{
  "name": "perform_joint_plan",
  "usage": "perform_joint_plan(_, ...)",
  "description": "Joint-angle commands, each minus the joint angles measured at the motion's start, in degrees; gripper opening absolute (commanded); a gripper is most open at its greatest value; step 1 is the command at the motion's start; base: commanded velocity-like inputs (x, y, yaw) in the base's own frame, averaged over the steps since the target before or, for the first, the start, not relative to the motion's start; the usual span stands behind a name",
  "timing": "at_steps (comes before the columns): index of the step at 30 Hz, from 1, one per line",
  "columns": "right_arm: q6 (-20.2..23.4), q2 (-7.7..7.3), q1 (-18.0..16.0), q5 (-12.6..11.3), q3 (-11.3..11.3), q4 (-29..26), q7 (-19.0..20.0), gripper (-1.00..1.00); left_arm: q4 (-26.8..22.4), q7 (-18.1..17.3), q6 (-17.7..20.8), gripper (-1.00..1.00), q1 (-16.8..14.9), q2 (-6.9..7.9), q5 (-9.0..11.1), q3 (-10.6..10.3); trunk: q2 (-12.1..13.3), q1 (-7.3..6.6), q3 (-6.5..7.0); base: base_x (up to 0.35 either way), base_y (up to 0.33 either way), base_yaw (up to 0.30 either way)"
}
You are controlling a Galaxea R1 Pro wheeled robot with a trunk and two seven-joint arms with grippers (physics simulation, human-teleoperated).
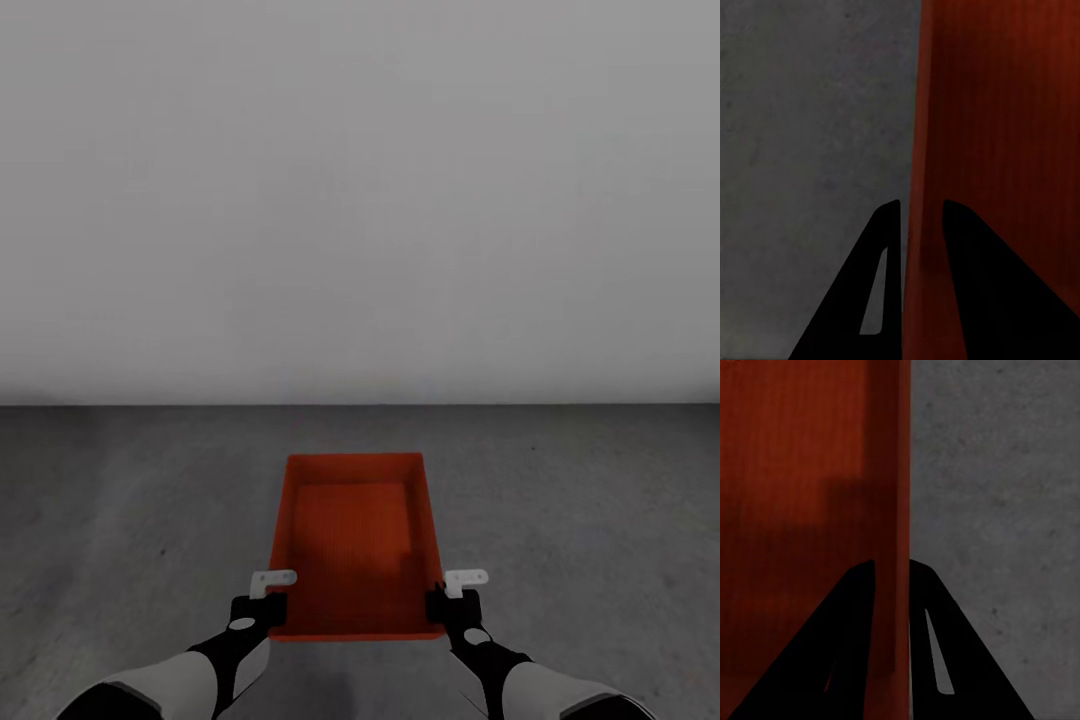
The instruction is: Move the two storage containers from the living room to the garage. In the garage, place one container on the floor and stack the other container on top of it (either order is fine).
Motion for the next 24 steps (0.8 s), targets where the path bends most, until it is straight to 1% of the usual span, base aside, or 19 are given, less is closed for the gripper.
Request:
perform_joint_plan(1,0.1,0.04,0.0,0.4,-1.3,0.1,0.1,-1.00,-0.1,0.9,-3.6,-1.00,-0.1,0.38,0.4,1.6,-0.4,0.22,-0.22,0.000,0.000,0.000)
perform_joint_plan(24,0.1,0.04,0.0,0.4,-1.3,0.1,0.1,-1.00,-0.1,0.8,-3.6,-1.00,-0.1,0.38,0.4,1.6,-9.7,5.27,-4.35,0.000,0.000,0.000)
